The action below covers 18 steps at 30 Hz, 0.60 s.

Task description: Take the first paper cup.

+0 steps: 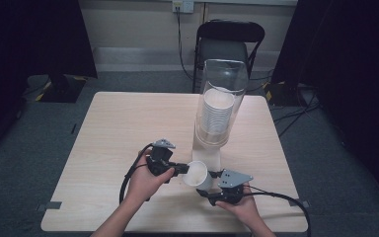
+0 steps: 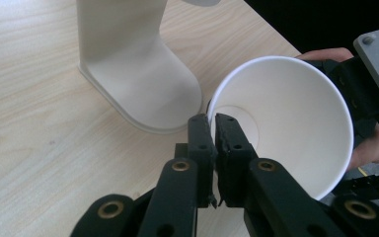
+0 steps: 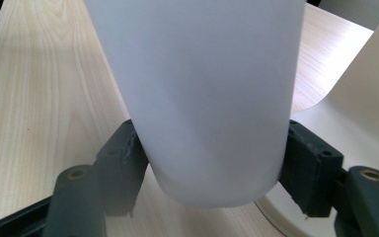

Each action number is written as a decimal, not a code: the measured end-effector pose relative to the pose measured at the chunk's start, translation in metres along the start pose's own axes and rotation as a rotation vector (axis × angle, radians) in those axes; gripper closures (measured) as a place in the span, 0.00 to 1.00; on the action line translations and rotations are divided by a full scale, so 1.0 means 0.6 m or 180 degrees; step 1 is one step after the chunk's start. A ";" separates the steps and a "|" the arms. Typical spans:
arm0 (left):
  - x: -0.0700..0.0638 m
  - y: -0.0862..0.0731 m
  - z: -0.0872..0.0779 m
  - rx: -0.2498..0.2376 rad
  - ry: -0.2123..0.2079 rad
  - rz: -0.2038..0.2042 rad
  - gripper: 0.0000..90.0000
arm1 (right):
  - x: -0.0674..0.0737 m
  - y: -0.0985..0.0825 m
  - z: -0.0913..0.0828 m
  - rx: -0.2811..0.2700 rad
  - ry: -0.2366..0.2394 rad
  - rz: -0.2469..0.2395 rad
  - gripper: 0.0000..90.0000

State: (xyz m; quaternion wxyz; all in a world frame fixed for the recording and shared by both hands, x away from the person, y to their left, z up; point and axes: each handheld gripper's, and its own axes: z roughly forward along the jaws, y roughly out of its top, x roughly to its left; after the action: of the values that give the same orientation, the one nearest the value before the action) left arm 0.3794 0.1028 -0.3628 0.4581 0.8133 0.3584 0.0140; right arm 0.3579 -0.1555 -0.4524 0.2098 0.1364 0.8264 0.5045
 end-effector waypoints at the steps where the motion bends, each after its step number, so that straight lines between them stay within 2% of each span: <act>1: 0.001 0.000 -0.001 0.0014 0.0005 -0.0016 0.97 | 0.000 0.000 0.000 -0.0003 -0.0001 0.0001 0.36; 3: 0.005 0.000 -0.004 0.0014 -0.0006 -0.0068 0.97 | -0.001 0.000 0.000 -0.0014 0.0002 0.0021 0.35; 6: 0.017 -0.002 -0.012 0.0041 0.0083 -0.0130 0.98 | -0.003 -0.002 -0.002 0.0025 -0.0059 0.0036 0.30; 9: 0.038 -0.010 -0.020 0.0077 0.0137 -0.0261 0.98 | -0.008 -0.006 -0.002 0.0036 -0.0089 0.0082 0.29; 11: 0.047 -0.015 -0.023 0.0103 0.0170 -0.0302 0.98 | -0.012 -0.010 -0.003 0.0031 -0.0100 0.0146 0.29; 12: 0.053 -0.016 -0.027 0.0145 0.0238 -0.0282 0.98 | -0.013 -0.011 -0.004 0.0021 -0.0106 0.0156 0.29; 18: 0.090 -0.019 -0.052 0.0050 0.0438 -0.0445 0.98 | -0.022 -0.009 -0.015 0.0006 -0.0240 0.0196 0.27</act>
State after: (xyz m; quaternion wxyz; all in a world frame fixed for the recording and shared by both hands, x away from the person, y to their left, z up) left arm 0.4019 0.1618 -0.3700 0.4259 0.7870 0.4451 0.0351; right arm 0.3651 -0.1708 -0.4508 0.2251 0.1809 0.8138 0.5044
